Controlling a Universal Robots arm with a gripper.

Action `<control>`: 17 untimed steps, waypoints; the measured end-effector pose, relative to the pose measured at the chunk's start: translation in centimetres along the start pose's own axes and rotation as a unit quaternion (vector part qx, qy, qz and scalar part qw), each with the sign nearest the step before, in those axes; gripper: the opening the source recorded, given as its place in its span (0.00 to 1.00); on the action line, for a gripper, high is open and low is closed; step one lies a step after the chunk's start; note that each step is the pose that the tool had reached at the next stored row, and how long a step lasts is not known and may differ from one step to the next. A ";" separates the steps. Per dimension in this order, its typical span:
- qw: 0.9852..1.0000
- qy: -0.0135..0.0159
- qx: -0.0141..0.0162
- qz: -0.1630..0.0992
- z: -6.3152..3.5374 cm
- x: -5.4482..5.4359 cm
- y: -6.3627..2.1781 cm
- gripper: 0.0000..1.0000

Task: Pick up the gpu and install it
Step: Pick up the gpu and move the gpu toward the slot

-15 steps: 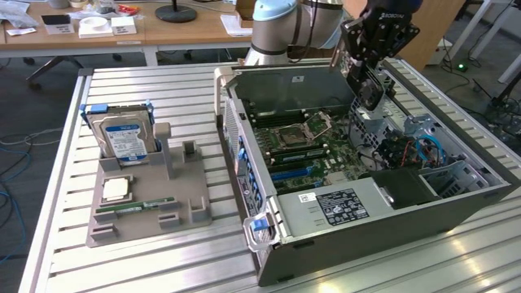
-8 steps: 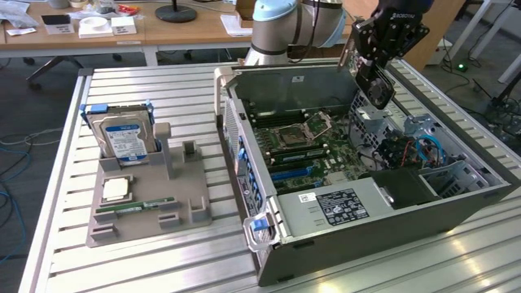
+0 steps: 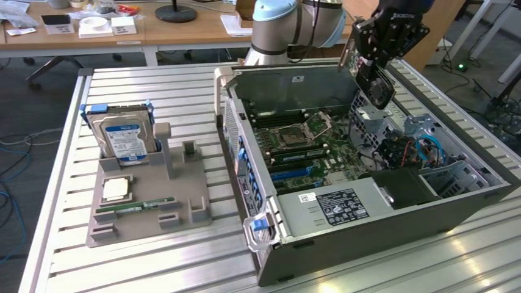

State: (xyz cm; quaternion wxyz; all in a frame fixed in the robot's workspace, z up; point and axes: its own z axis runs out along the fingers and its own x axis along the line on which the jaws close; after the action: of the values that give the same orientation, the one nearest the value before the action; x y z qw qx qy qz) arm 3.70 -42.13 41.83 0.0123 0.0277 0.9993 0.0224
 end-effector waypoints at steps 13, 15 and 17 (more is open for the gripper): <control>1.000 0.000 0.000 0.000 0.02 -0.7 0.04 0.26; 1.000 0.000 0.000 0.000 0.03 -0.8 0.04 0.26; 1.000 0.000 0.000 0.000 0.03 -1.0 0.05 0.26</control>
State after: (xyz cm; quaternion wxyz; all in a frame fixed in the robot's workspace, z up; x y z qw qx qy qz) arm 4.66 -42.12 41.83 0.0123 0.0277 0.9993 0.0224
